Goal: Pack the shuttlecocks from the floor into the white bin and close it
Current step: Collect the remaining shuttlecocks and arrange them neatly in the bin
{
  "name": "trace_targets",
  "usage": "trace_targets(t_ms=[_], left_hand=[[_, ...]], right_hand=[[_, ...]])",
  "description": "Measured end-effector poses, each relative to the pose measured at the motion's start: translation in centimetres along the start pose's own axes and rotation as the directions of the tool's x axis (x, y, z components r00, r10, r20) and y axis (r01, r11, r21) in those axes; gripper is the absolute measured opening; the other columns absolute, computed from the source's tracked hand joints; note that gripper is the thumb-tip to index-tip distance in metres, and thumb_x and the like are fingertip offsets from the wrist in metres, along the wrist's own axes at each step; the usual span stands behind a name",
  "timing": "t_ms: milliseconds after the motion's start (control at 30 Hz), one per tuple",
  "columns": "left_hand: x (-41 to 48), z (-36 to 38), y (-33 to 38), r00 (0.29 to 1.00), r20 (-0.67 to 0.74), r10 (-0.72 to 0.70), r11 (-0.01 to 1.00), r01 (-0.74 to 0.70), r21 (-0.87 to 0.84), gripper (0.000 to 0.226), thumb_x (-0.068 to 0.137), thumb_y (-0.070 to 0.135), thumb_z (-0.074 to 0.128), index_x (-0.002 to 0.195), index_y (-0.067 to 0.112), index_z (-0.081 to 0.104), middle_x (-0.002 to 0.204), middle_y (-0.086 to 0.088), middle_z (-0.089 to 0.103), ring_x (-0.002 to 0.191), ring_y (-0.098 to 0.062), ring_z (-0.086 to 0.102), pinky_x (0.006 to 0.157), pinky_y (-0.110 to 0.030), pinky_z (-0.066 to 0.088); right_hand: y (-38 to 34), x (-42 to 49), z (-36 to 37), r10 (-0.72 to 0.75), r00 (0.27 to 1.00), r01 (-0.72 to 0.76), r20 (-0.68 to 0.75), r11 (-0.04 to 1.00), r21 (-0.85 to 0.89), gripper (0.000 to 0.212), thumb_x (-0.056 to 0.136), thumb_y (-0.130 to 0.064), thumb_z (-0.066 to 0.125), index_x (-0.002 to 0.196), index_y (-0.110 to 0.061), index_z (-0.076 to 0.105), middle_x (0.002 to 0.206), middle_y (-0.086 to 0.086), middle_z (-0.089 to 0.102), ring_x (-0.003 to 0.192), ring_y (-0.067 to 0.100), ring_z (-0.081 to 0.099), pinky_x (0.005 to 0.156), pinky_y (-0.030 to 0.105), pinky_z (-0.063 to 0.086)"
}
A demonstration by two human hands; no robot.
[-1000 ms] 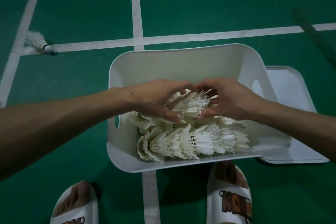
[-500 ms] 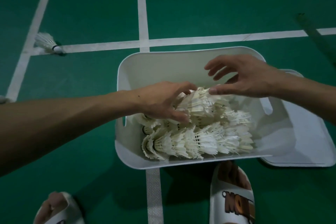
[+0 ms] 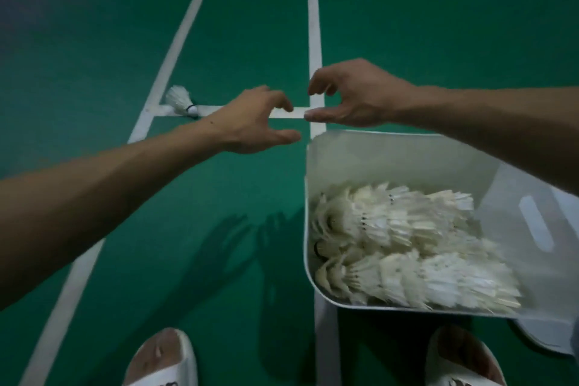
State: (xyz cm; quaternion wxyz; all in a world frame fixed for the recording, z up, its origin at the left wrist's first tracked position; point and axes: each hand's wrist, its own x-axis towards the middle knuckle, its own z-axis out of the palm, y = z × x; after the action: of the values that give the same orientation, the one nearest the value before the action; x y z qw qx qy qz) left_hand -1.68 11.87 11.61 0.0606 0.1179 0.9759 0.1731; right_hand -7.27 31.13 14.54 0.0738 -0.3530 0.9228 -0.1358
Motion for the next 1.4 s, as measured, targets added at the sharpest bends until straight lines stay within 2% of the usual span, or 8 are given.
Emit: trace_targets(t_ms=[367,600,733,867,1033,1167,1267,1400], left_hand=[[-4.0,2.1,-16.8,0.908,0.052,-0.416,0.905,0.419,-0.074,0.062,0.081,0.052,0.064,0.130,0.017,0.051,0.139,-0.015,0.042,0.127,-0.031,0.042,0.107,-0.037,0.034],[-8.7,3.4,-28.6,0.648,-0.092,-0.756,0.654,0.753,-0.077,0.062,0.080,0.055,0.063,0.133,0.024,0.049,0.146,-0.015,0.033,0.135,-0.035,0.028,0.112,-0.045,0.026],[-12.1,3.0,-32.7,0.499,-0.141,-0.855,0.508,0.861,-0.031,0.066,0.080,0.064,0.056,0.137,0.037,0.038,0.154,-0.005,0.019,0.142,-0.032,0.012,0.110,-0.057,0.017],[-14.5,3.5,-35.2,0.375,-0.082,-0.923,0.379,0.925,-0.030,0.069,0.077,0.076,0.045,0.138,0.048,0.030,0.157,0.003,0.012,0.143,-0.037,0.004,0.110,-0.064,0.009],[-14.7,4.7,-36.3,0.409,-0.032,-0.912,0.409,0.913,0.013,0.076,0.074,0.084,0.037,0.141,0.049,0.026,0.158,0.004,0.014,0.144,-0.039,-0.002,0.104,-0.072,-0.003],[-14.0,4.0,-37.8,0.395,-0.073,-0.916,0.393,0.919,0.042,0.077,0.074,0.083,0.040,0.142,0.047,0.026,0.156,0.000,0.023,0.142,-0.042,0.007,0.106,-0.072,0.004],[-13.6,4.1,-38.6,0.360,0.016,-0.933,0.360,0.933,-0.030,0.072,0.077,0.077,0.048,0.139,0.046,0.028,0.145,-0.005,0.044,0.137,-0.042,0.021,0.107,-0.066,0.016],[-12.4,3.9,-37.8,0.417,0.008,-0.909,0.417,0.909,-0.021,0.055,0.087,0.056,0.054,0.136,0.039,0.037,0.134,-0.006,0.054,0.127,-0.033,0.040,0.102,-0.049,0.030]], right_hand=[[-9.7,15.6,9.5,-0.148,0.958,0.165,0.247,0.985,-0.050,0.063,0.085,-0.048,0.065,0.135,-0.015,0.045,0.131,0.011,0.055,0.118,0.029,0.051,0.095,0.031,0.039],[-11.3,24.9,15.2,-0.106,0.962,0.103,0.250,0.994,0.024,0.069,0.084,-0.046,0.067,0.138,-0.014,0.037,0.134,0.016,0.052,0.121,0.031,0.048,0.099,0.035,0.040],[-11.8,28.7,18.3,-0.096,0.967,0.092,0.236,0.995,0.030,0.076,0.085,-0.042,0.068,0.144,-0.016,0.029,0.141,0.017,0.042,0.124,0.034,0.045,0.103,0.037,0.037],[-11.9,30.5,20.6,-0.095,0.969,0.089,0.229,0.995,0.038,0.081,0.084,-0.040,0.069,0.149,-0.021,0.023,0.152,0.014,0.026,0.130,0.036,0.041,0.111,0.043,0.034],[-11.9,31.7,22.6,-0.054,0.979,0.045,0.197,0.998,0.054,0.079,0.085,-0.037,0.069,0.149,-0.028,0.023,0.158,0.007,0.011,0.133,0.040,0.037,0.113,0.051,0.031],[-11.9,32.0,23.3,-0.003,0.990,-0.010,0.139,0.996,0.088,0.074,0.085,-0.030,0.070,0.147,-0.028,0.029,0.154,0.011,0.016,0.128,0.040,0.042,0.112,0.051,0.032],[-11.7,31.9,23.5,0.026,0.995,-0.038,0.100,0.993,0.116,0.067,0.087,-0.025,0.068,0.145,-0.025,0.033,0.143,0.015,0.027,0.120,0.036,0.048,0.110,0.045,0.035],[-11.9,32.2,23.3,0.051,0.997,-0.060,0.060,0.986,0.156,0.058,0.088,-0.021,0.068,0.139,-0.018,0.042,0.138,0.015,0.029,0.116,0.036,0.051,0.109,0.042,0.034]])
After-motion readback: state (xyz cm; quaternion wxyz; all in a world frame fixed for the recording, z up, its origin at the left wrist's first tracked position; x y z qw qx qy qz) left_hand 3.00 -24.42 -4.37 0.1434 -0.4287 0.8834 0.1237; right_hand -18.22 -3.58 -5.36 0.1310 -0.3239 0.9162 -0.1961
